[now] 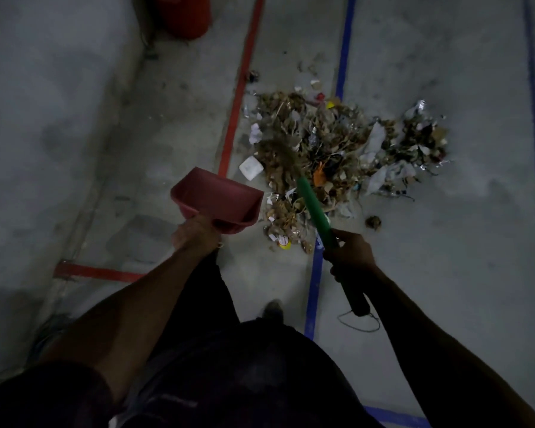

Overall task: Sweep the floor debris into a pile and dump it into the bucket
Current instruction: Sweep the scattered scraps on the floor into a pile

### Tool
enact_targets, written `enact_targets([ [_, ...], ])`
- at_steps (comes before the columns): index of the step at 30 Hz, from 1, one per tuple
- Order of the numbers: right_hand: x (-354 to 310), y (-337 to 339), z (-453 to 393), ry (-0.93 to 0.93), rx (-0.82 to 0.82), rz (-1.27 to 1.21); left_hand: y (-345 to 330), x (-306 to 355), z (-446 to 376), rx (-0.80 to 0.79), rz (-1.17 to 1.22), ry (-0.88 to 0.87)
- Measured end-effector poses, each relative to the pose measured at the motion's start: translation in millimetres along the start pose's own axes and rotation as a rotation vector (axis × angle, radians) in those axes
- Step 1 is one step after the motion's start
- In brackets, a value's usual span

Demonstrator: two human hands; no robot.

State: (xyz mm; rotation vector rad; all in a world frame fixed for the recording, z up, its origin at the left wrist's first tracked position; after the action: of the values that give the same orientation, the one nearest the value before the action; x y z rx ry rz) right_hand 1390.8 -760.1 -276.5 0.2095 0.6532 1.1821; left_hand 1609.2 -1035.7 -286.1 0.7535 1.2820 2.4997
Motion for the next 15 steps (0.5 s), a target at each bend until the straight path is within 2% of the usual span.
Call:
enact_targets([
  [3, -11.5, -4.1, -1.6, -0.053, 0.031, 0.006, 11.0, 5.6, -49.8, -0.045, -0.085, -0.065],
  [7, -32.0, -11.4, -6.0, -0.144, 0.115, -0.013, 29.0, 21.0, -121.3, -0.086, -0.085, -0.187],
  [11, -50.1, -30.3, 6.9, -0.305, 0.125, -0.176, 51.6, 39.0, -170.7, -0.195, -0.212, -0.250],
  [15, -57.1, -55.2, 21.1, -0.361, 0.152, -0.299, 65.2, 67.1, -207.7, -0.254, -0.247, -0.390],
])
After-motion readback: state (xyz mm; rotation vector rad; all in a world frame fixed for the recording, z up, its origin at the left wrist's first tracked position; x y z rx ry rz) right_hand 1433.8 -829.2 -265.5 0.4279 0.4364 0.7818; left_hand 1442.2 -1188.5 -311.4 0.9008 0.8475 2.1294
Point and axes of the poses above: each hand's wrist, its own z-axis away from the middle knuckle, its own y-axis out of the back of the hand, x = y × z, the point moved 10 cm from there along -z, towards the middle knuckle, and after that the axes turned 9 degrees about -y, right-handed, at the moved point
